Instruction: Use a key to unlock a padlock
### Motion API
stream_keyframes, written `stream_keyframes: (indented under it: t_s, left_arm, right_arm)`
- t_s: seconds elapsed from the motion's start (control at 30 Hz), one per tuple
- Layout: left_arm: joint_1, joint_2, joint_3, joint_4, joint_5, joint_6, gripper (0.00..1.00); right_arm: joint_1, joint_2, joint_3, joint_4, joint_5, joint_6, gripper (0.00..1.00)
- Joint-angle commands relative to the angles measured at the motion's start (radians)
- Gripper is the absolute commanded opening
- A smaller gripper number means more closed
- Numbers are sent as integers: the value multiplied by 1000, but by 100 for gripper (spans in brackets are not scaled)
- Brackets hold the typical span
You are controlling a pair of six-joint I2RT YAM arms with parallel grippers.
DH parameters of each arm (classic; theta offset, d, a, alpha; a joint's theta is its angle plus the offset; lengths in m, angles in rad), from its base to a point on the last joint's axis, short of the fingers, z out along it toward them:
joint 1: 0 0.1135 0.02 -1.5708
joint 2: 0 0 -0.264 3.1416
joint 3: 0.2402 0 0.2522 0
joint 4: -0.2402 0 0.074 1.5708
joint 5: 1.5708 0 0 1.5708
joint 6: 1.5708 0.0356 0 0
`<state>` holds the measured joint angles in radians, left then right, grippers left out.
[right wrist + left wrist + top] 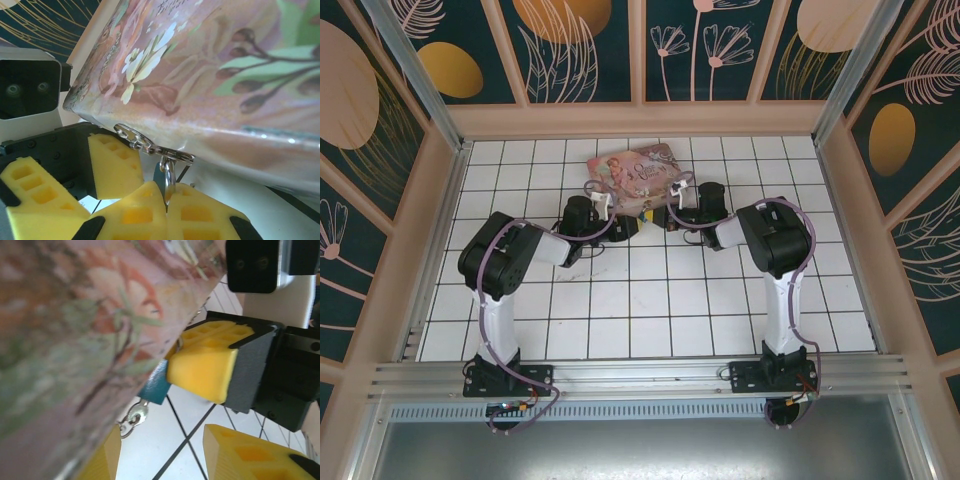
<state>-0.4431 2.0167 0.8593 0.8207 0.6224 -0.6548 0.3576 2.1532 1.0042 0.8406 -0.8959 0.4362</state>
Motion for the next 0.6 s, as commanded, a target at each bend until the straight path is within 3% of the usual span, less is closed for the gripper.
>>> stream_keyframes:
  t_s: [0.0, 0.27, 0.57]
  left_arm:
    - [4, 30, 10, 78, 38, -19, 46]
    - [4, 57, 9, 95, 51, -38, 43]
    - [4, 59, 35, -68, -43, 24, 44]
  right_arm:
    - [2, -1, -3, -37, -118, 72, 0]
    - [1, 2, -6, 0, -127, 100, 0]
    - [0, 11, -1, 14, -124, 114, 0]
